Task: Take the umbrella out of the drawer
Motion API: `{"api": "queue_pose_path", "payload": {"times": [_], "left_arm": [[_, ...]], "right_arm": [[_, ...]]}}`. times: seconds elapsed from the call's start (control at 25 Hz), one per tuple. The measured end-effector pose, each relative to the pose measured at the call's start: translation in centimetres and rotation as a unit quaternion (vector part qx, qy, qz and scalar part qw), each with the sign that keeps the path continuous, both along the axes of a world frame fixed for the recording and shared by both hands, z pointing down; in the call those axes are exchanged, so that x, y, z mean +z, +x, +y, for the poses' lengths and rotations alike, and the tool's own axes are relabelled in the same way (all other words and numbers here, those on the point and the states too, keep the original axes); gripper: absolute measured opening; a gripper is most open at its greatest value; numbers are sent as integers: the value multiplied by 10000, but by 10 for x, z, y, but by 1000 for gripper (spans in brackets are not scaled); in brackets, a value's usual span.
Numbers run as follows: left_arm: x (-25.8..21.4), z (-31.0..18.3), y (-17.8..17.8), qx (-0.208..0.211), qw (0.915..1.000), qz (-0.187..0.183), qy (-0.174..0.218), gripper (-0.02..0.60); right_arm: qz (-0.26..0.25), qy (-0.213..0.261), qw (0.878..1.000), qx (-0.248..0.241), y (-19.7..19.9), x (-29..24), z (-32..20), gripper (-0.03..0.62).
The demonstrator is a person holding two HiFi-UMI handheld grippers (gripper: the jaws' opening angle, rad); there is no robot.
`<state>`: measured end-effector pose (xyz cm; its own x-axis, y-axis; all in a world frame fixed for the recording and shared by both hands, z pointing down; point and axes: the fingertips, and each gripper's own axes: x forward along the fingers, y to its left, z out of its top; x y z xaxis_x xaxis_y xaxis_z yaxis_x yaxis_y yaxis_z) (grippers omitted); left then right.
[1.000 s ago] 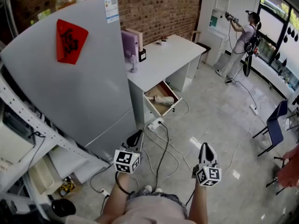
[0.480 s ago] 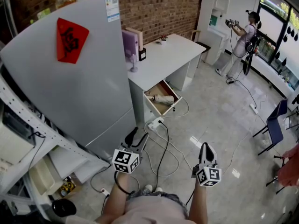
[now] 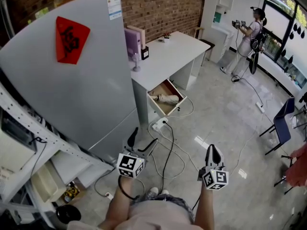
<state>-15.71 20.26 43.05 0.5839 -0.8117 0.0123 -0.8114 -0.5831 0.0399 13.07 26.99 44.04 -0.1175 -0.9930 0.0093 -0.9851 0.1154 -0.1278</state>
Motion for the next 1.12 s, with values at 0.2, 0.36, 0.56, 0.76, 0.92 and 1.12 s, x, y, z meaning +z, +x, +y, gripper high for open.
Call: {"api": "queue_pose_path", "payload": {"times": [0.2,0.36,0.56,0.76,0.92,1.12], "left_arm": [[3,-4,-10,8,10000,42,-57,387],[10,-7,-14,78,9999,13,-109,387],[18,-9,-17,158,9998,-53,-140,387],[18,-21,-16,161,9997,-85,-142,387],[14,-35,-11,155,9998,-35,-102,387],[6,-59,-1,172,9998,-51,2,387]], "right_arm": [[36,-18,10000,77,-6,0,1,18],[18,-45,9999,140,-12,6,5,18],[-43,-81,9996,273,-13,16,9,17],[-47,-88,9994,337,-14,16,3,17],[-8,-71,9994,338,-11,13,-9,17],[1,16,9995,320,-4,6,-35,17]]}}
